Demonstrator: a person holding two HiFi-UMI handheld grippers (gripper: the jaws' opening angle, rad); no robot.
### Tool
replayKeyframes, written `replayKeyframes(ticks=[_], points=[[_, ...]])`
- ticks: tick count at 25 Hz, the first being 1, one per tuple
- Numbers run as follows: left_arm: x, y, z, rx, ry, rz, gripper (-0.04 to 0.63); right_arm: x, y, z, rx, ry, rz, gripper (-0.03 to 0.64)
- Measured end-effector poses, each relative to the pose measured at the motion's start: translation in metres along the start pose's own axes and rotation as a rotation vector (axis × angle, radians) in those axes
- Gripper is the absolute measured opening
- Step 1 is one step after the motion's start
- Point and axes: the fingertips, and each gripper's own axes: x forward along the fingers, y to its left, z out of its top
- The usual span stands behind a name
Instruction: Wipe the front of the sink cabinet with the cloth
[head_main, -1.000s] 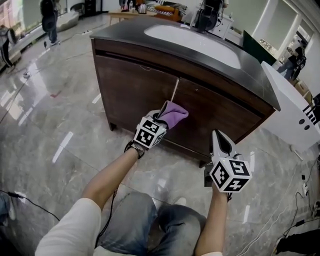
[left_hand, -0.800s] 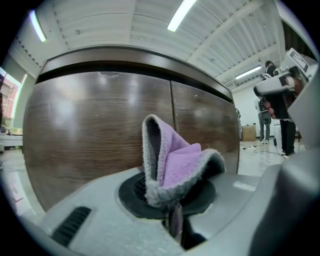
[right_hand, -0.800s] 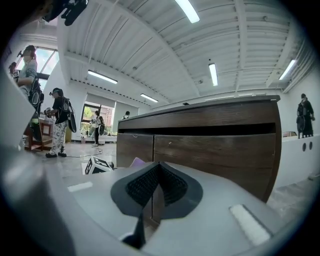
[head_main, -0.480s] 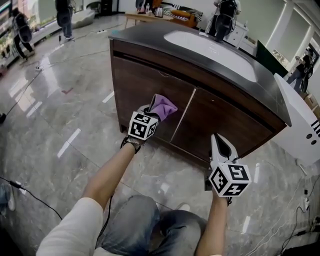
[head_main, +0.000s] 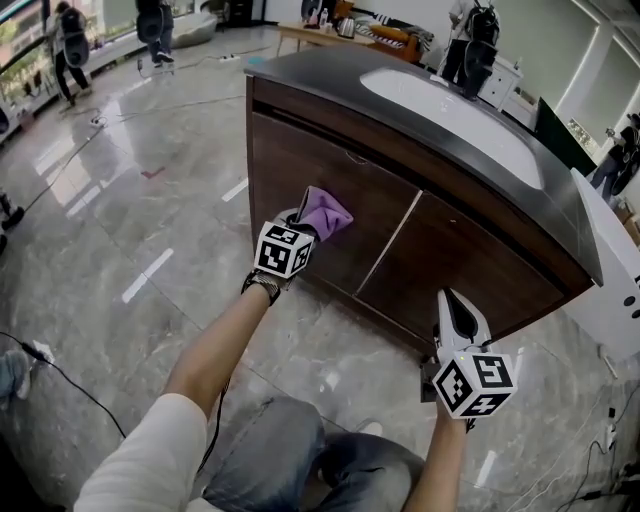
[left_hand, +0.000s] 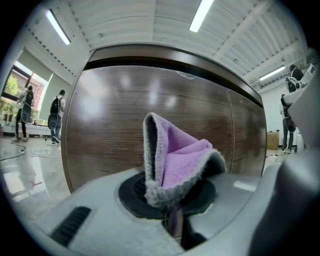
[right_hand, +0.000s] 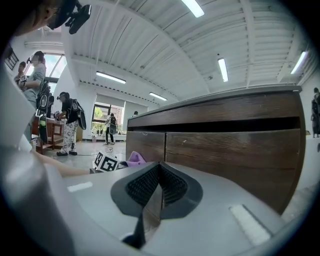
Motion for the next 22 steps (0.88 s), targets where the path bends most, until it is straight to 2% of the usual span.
replayKeyframes(ticks=[5, 11, 15, 22], points=[[-0.005, 0.032, -0.003, -0.031, -0.004, 0.058, 0.047, 0.004, 0.01, 0.001, 0.035, 0.005, 0.068, 0.008], [-0.008, 0.065, -0.009, -0.004, 0.016, 0.121, 0.048, 0.001, 0.019, 0.004, 0.06, -0.015, 0.128, 0.008], [-0.011, 0.085, -0.011, 0.0, 0.022, 0.141, 0.049, -0.006, 0.015, 0.003, 0.065, -0.008, 0.115, 0.008], [-0.017, 0.129, -0.013, -0.005, 0.052, 0.233, 0.048, -0.011, 0.011, -0.001, 0.067, -0.003, 0.096, 0.008]])
